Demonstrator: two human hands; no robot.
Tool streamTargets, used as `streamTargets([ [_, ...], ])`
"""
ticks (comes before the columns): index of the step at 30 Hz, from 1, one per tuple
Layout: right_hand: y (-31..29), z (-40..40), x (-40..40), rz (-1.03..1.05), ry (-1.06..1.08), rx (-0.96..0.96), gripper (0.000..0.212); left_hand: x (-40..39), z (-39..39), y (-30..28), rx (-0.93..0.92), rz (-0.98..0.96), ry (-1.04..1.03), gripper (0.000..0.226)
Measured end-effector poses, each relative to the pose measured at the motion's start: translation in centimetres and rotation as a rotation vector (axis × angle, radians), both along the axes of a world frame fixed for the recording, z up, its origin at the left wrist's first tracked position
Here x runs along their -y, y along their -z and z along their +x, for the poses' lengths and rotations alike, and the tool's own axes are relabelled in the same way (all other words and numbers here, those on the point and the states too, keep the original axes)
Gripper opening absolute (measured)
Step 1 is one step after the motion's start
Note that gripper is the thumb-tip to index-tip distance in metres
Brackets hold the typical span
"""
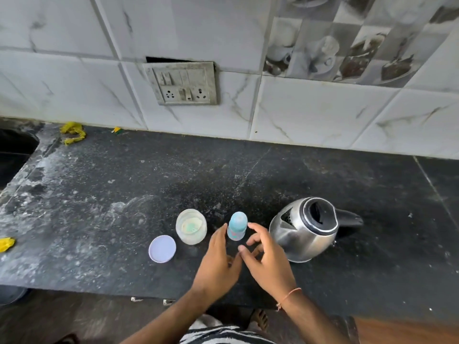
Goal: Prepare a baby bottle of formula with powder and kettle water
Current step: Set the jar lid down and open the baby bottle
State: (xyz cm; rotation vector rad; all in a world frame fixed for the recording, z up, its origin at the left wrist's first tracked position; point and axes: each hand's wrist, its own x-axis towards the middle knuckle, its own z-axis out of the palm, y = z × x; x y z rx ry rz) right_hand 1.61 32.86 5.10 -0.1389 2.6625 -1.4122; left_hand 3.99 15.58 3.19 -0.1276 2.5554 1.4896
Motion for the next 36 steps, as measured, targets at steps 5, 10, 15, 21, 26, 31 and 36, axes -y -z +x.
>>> streamTargets([
  [5, -0.7, -3.0, 0.4, 0.136, -0.070, 0.004, 0.079, -2.6, -2.1, 1.3, 0.078, 0.039, -0.131, 0.105],
  [10, -1.0, -5.3, 1.0, 0.231, -0.122, 0.040, 0.070, -3.7, -4.5, 1.1, 0.054, 0.121, -0.153, 0.083],
  [15, -1.1, -6.3, 0.5, 0.385, -0.214, -0.007, 0.052, -3.5, -4.8, 1.8, 0.068, -0.036, -0.159, 0.040],
  [21, -2.2, -6.8, 0.4, 0.688, -0.415, -0.103, 0.064, -3.0, -4.6, 2.6, 0.108, -0.090, -0.103, 0.030],
  [26, -2.6, -7.5, 0.7, 0.754, -0.544, -0.148, 0.053, -2.2, -5.2, 1.9, 0.104, -0.125, -0.010, 0.034],
  [31, -3.7, -7.3, 1.1, 0.770, -0.581, -0.142, 0.048, -1.3, -5.9, 1.8, 0.131, -0.139, 0.086, 0.032],
  [36, -6.7, -6.9, 2.0, 0.771, -0.521, -0.228, 0.046, -0.4, -6.8, 2.2, 0.149, -0.136, 0.171, 0.022],
])
